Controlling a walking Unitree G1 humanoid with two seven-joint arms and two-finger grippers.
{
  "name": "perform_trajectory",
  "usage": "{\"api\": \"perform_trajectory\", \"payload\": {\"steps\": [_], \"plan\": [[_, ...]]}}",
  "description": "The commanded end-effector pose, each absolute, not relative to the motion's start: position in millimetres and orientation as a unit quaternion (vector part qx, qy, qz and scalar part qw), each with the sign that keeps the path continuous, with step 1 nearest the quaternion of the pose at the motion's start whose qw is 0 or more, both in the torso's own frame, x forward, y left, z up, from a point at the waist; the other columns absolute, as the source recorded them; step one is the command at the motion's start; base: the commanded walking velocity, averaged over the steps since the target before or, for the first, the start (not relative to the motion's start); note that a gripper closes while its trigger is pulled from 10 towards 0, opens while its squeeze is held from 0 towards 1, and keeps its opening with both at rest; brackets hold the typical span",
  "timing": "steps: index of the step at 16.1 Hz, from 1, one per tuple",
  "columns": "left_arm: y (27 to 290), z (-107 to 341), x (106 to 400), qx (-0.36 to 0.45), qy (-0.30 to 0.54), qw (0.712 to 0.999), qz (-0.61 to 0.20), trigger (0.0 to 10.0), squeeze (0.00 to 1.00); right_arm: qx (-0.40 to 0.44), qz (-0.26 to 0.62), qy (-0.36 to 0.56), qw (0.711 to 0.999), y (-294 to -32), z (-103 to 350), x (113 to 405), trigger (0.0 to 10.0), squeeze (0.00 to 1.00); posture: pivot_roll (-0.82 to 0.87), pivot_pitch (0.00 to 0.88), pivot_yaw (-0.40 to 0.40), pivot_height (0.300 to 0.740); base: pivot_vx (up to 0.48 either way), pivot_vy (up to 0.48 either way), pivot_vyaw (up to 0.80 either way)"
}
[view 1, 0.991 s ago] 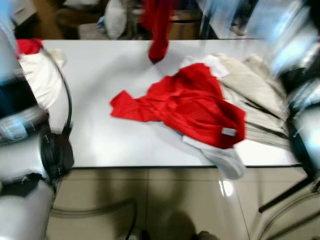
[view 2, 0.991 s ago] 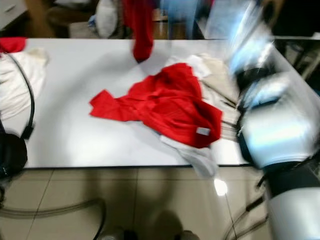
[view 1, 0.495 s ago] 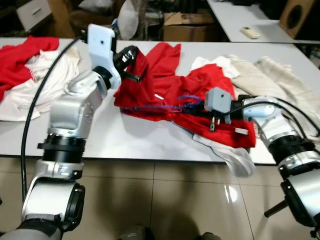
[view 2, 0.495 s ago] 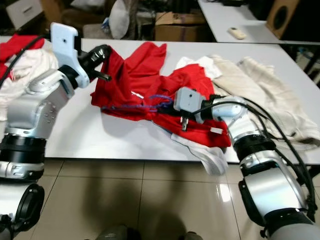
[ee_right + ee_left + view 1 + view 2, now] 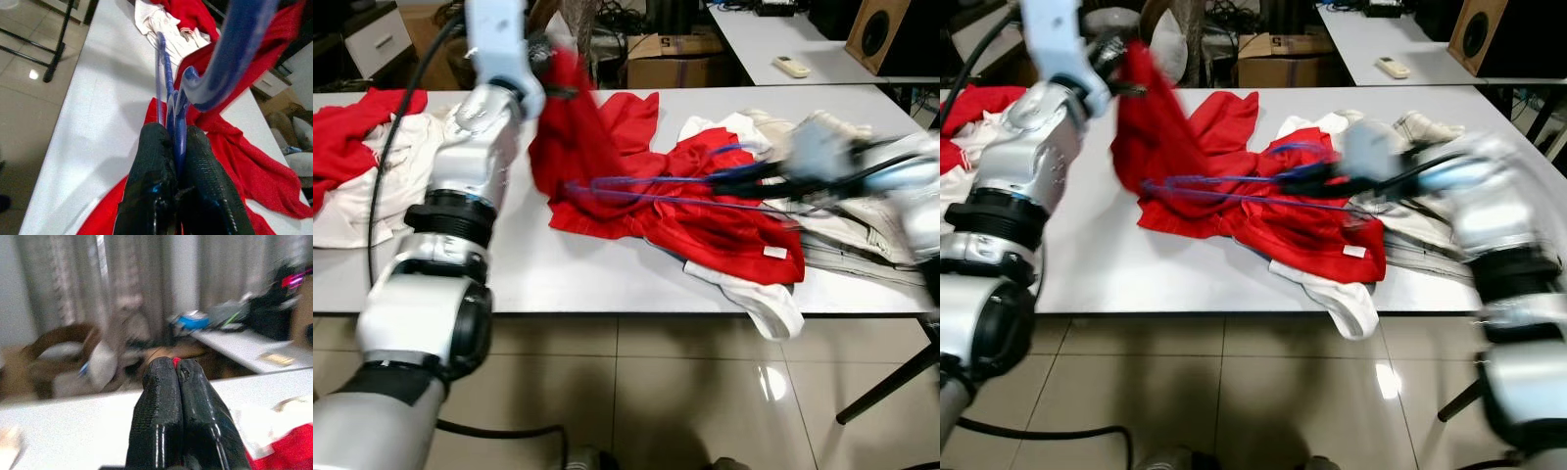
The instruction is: Hang hanger
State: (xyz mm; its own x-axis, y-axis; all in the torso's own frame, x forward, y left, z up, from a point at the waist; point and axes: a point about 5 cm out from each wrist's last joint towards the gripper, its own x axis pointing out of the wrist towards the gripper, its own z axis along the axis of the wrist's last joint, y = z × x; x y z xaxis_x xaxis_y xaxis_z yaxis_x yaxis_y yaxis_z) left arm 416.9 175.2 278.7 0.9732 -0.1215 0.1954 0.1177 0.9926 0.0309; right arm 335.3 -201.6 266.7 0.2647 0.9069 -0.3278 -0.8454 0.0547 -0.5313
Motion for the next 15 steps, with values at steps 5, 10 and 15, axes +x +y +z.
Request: {"api": "perform_trajectory", "payload": {"steps": [5, 10, 15], "plan": [[196.7, 216.3, 412.1, -0.001, -0.004, 0.999, -0.049, 10.0, 0.0, -0.294, 0.619, -0.046, 0.727, -235.0, 315.5, 311.9, 10.0, 0.0, -0.09, 0.0, 0.121, 0.74, 0.0, 0.0, 0.0], [167.5, 142.9, 388.7, 0.028, 0.12, 0.972, -0.2, 10.0, 0.0, -0.224, 0.38, -0.018, 0.897, -301.0, 304.6, 314.0, 10.0, 0.0, -0.08, 0.0, 0.107, 0.74, 0.0, 0.0, 0.0], [81.3, 169.5, 375.2, -0.012, 0.033, 0.924, -0.38, 10.0, 0.0, -0.143, 0.194, 0.027, 0.97, -309.6, 267.3, 331.3, 10.0, 0.0, -0.09, 0.0, 0.115, 0.74, 0.0, 0.0, 0.0]]}}
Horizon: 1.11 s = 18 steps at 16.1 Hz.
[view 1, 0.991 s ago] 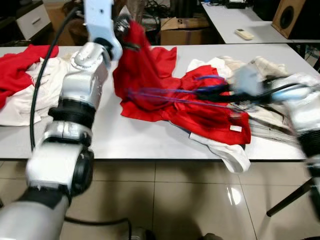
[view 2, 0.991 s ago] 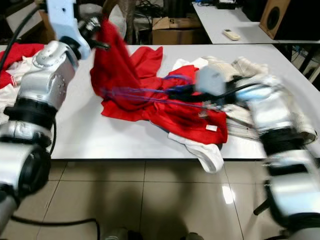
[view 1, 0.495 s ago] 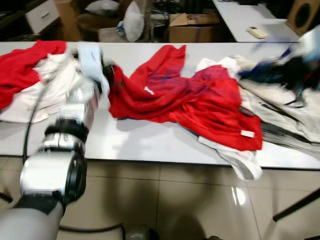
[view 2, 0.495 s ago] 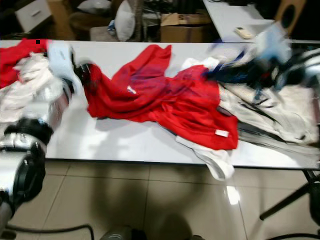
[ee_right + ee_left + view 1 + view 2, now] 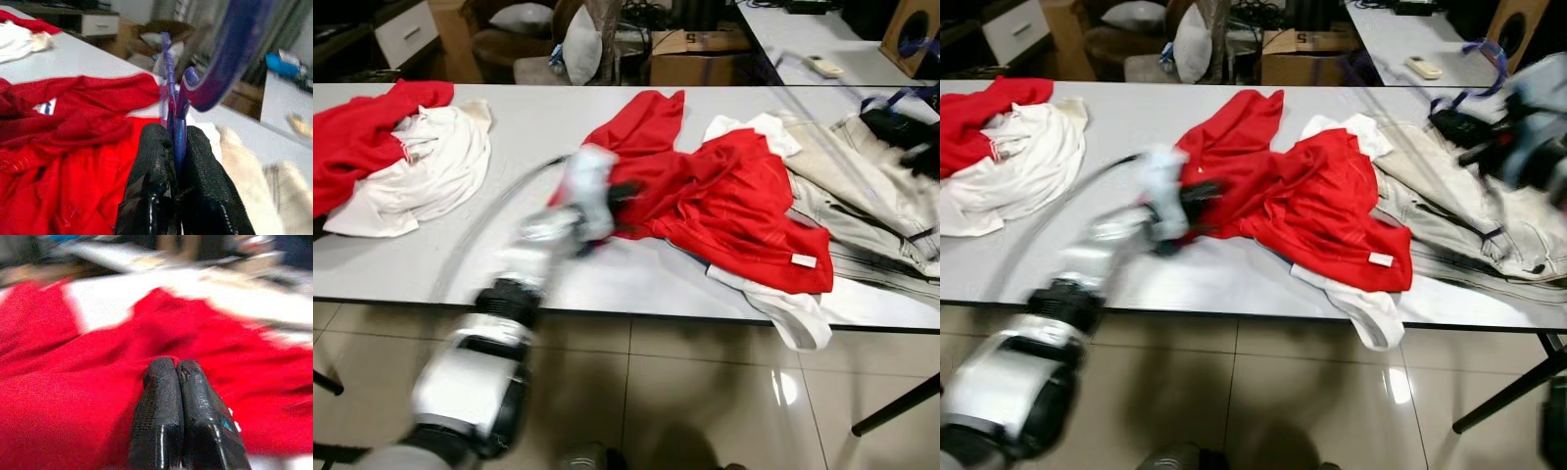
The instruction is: Hang hanger
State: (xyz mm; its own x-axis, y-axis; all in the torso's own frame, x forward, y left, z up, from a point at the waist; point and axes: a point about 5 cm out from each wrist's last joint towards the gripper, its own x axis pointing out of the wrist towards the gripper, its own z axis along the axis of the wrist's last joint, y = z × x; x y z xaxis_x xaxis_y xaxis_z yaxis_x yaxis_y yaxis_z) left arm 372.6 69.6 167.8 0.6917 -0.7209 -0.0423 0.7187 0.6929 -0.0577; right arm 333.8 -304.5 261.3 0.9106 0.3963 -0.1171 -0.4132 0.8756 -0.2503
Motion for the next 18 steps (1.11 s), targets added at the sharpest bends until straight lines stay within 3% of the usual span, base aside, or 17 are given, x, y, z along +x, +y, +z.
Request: {"api": "perform_trajectory", "payload": {"steps": [1, 2, 3, 6, 7, 8, 12, 14, 16, 17, 18], "plan": [[67.8, 180.7, 371.0, -0.029, 0.013, 0.912, -0.41, 10.0, 0.0, -0.136, 0.193, 0.035, 0.971, -306.8, 263.1, 332.2, 10.0, 0.0, -0.09, 0.0, 0.115, 0.74, 0.0, 0.0, 0.0], [53.5, 193.2, 365.1, -0.049, -0.007, 0.895, -0.443, 10.0, 0.0, -0.126, 0.18, 0.037, 0.975, -305.0, 260.0, 333.8, 10.0, 0.0, -0.09, 0.0, 0.115, 0.74, 0.0, 0.0, 0.0], [23.0, 223.0, 343.3, -0.106, -0.05, 0.842, -0.526, 10.0, 0.0, -0.109, 0.16, 0.045, 0.98, -299.5, 253.5, 337.3, 10.0, 0.0, -0.1, 0.0, 0.112, 0.74, 0.0, 0.0, 0.0], [15.1, 229.3, 330.8, -0.143, -0.057, 0.813, -0.561, 10.0, 0.0, -0.089, 0.152, 0.053, 0.983, -291.8, 247.4, 339.2, 10.0, 0.0, -0.09, 0.0, 0.107, 0.74, 0.0, 0.0, 0.0], [25.2, 207.0, 330.0, -0.096, -0.02, 0.828, -0.551, 10.0, 1.0, -0.06, 0.147, 0.044, 0.986, -280.8, 242.9, 340.8, 10.0, 0.0, -0.09, 0.0, 0.097, 0.74, 0.0, 0.0, 0.0], [40.0, 183.1, 324.9, 0.008, 0.017, 0.836, -0.549, 10.0, 1.0, -0.031, 0.144, 0.024, 0.989, -272.9, 243.3, 340.9, 10.0, 0.0, -0.09, 0.0, 0.096, 0.74, 0.0, 0.0, 0.0], [73.9, 179.3, 308.1, 0.133, 0.053, 0.828, -0.543, 10.0, 1.0, -0.031, 0.13, -0.027, 0.991, -259.1, 250.5, 338.4, 10.0, 0.0, -0.08, 0.0, 0.096, 0.74, 0.0, 0.0, 0.0], [83.7, 191.8, 301.0, 0.103, 0.039, 0.829, -0.548, 10.0, 1.0, -0.046, 0.124, -0.029, 0.991, -256.0, 251.3, 333.3, 10.0, 0.0, -0.08, 0.0, 0.095, 0.74, 0.0, 0.0, 0.0], [92.6, 218.4, 293.2, -0.009, -0.019, 0.84, -0.542, 10.0, 1.0, -0.037, 0.137, -0.023, 0.99, -249.8, 253.5, 323.0, 10.0, 0.0, -0.08, 0.0, 0.092, 0.74, 0.0, 0.0, 0.0], [109.4, 229.2, 294.4, -0.048, -0.054, 0.875, -0.478, 10.0, 1.0, -0.047, 0.137, -0.05, 0.988, -239.7, 261.3, 312.7, 10.0, 0.0, -0.08, 0.0, 0.094, 0.74, 0.0, 0.0, 0.0], [116.5, 229.7, 295.5, -0.05, -0.056, 0.891, -0.447, 10.0, 1.0, -0.057, 0.132, -0.064, 0.987, -235.6, 264.5, 309.0, 10.0, 0.0, -0.08, 0.0, 0.094, 0.74, 0.0, 0.0, 0.0]]}}
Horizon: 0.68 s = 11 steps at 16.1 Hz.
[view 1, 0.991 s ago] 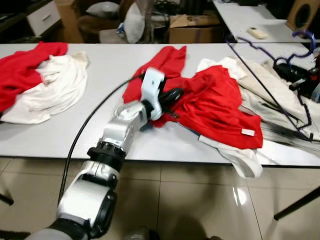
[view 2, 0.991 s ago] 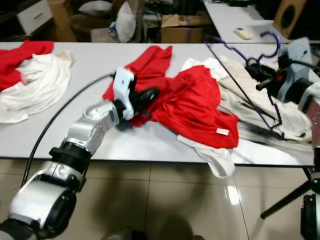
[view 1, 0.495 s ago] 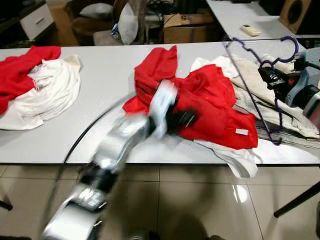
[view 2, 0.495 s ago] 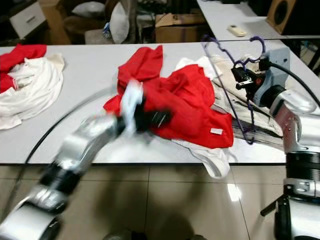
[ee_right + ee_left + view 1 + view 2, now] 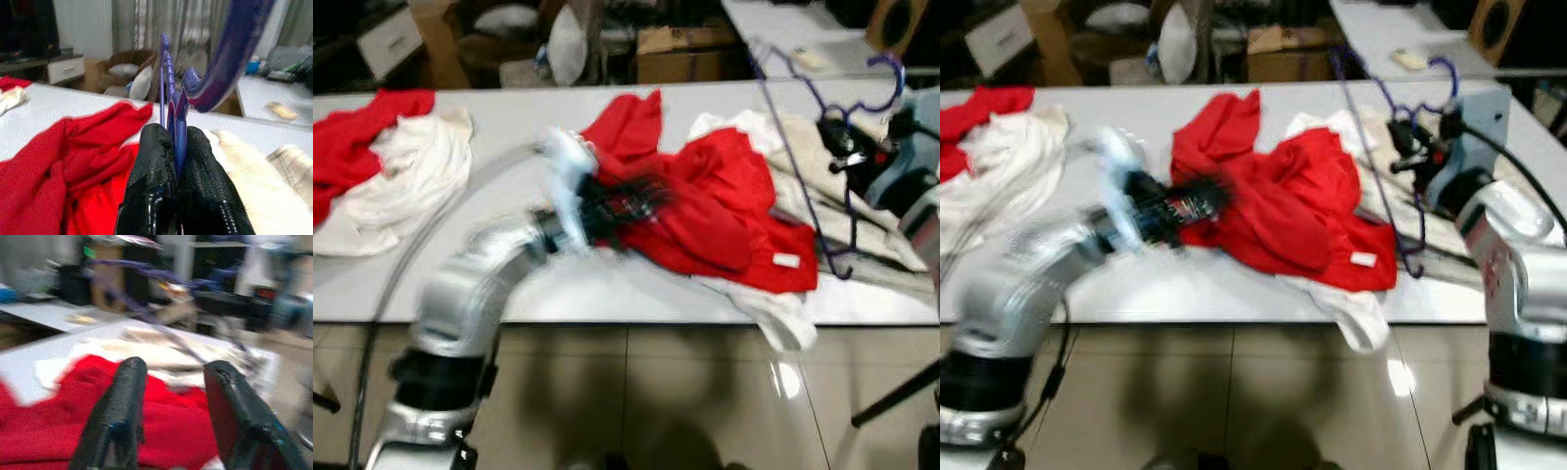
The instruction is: Hang hanger
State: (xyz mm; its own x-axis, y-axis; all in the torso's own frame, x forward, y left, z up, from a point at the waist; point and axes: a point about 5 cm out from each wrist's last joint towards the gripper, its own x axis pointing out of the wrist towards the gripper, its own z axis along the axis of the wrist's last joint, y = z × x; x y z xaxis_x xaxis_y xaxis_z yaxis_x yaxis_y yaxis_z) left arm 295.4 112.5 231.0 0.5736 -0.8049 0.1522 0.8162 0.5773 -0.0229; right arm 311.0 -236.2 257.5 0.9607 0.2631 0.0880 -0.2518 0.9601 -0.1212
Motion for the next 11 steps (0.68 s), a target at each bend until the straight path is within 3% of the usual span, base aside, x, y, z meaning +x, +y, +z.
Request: {"api": "perform_trajectory", "payload": {"steps": [1, 3, 4, 11], "plan": [[138.1, 225.7, 296.1, -0.045, -0.064, 0.93, -0.359, 10.0, 0.02, -0.065, 0.1, -0.099, 0.988, -225.6, 270.4, 298.5, 10.0, 0.0, -0.09, 0.0, 0.103, 0.74, 0.0, 0.0, 0.0], [162.6, 211.3, 292.4, -0.024, -0.056, 0.97, -0.237, 10.0, 0.0, -0.034, 0.105, -0.11, 0.988, -207.3, 262.4, 281.0, 10.0, 0.0, -0.09, 0.0, 0.117, 0.74, 0.0, 0.0, 0.0], [166.2, 202.9, 289.2, 0.004, -0.043, 0.976, -0.213, 10.0, 0.0, -0.016, 0.113, -0.106, 0.988, -202.1, 258.0, 275.6, 10.0, 0.0, -0.1, 0.0, 0.118, 0.74, 0.0, 0.262, 0.0], [157.8, 171.2, 283.2, 0.031, -0.013, 0.989, -0.141, 10.0, 0.0, 0.044, 0.108, -0.087, 0.989, -166.0, 231.0, 262.4, 10.0, 0.0, -0.12, 0.0, 0.132, 0.74, 0.0, 0.281, 0.0]]}}
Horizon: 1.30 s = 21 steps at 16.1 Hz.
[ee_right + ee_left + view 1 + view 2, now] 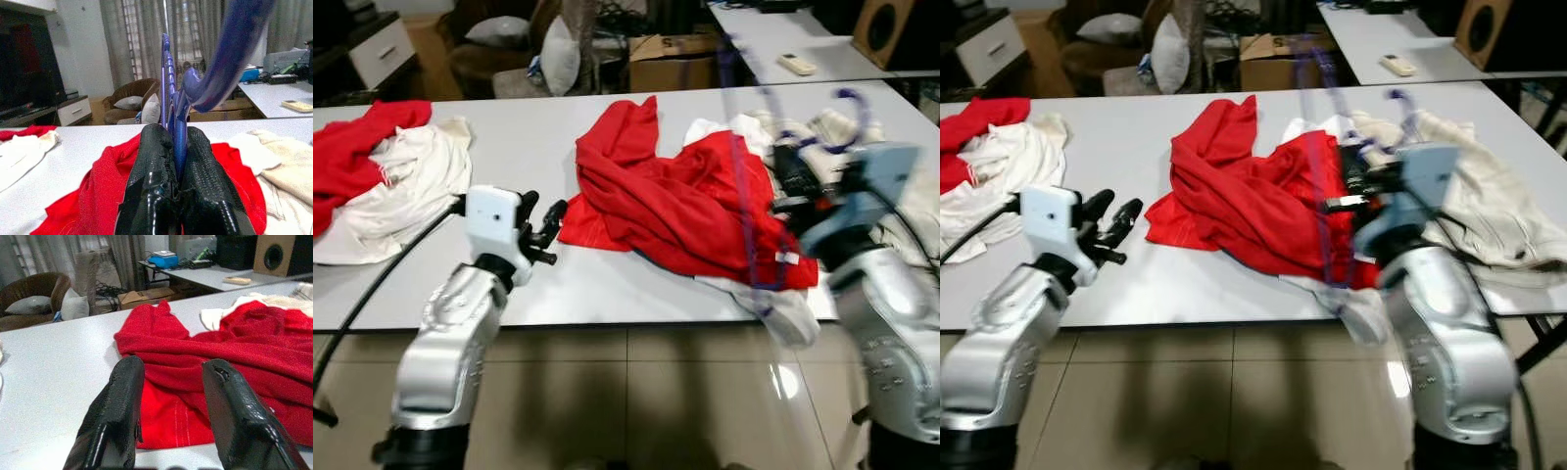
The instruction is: Hang hanger
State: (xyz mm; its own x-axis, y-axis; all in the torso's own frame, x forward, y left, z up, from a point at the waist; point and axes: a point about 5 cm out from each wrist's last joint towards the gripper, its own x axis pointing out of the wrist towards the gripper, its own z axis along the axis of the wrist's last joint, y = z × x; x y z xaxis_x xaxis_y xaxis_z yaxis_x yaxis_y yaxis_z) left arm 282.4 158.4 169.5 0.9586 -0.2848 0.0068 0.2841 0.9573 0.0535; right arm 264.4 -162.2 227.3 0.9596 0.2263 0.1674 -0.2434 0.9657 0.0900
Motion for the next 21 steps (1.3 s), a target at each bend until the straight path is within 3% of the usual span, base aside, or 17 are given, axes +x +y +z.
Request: {"api": "perform_trajectory", "payload": {"steps": [1, 8, 13, 21], "plan": [[152.5, 173.0, 283.8, 0.032, -0.013, 0.988, -0.15, 10.0, 0.0, 0.052, 0.106, -0.084, 0.989, -162.7, 230.4, 260.7, 10.0, 0.0, -0.12, 0.0, 0.136, 0.74, 0.0, 0.251, 0.0], [149.1, 162.7, 288.9, 0.0, -0.002, 0.992, -0.126, 10.0, 0.0, 0.056, 0.096, -0.068, 0.991, -158.3, 214.0, 256.9, 10.0, 0.0, -0.12, 0.0, 0.143, 0.74, 0.0, 0.249, 0.0], [152.5, 153.0, 290.5, -0.007, 0.002, 0.993, -0.119, 10.0, 0.0, 0.018, 0.115, 0.002, 0.993, -154.4, 171.3, 251.0, 10.0, 0.0, -0.12, 0.0, 0.13, 0.74, 0.0, 0.259, 0.0], [163.1, 128.5, 272.2, -0.001, 0.036, 0.995, -0.097, 10.0, 0.0, -0.042, 0.14, 0.018, 0.989, -151.7, 154.7, 234.0, 10.0, 0.0, -0.11, 0.0, 0.124, 0.74, 0.0, 0.31, 0.0]]}}
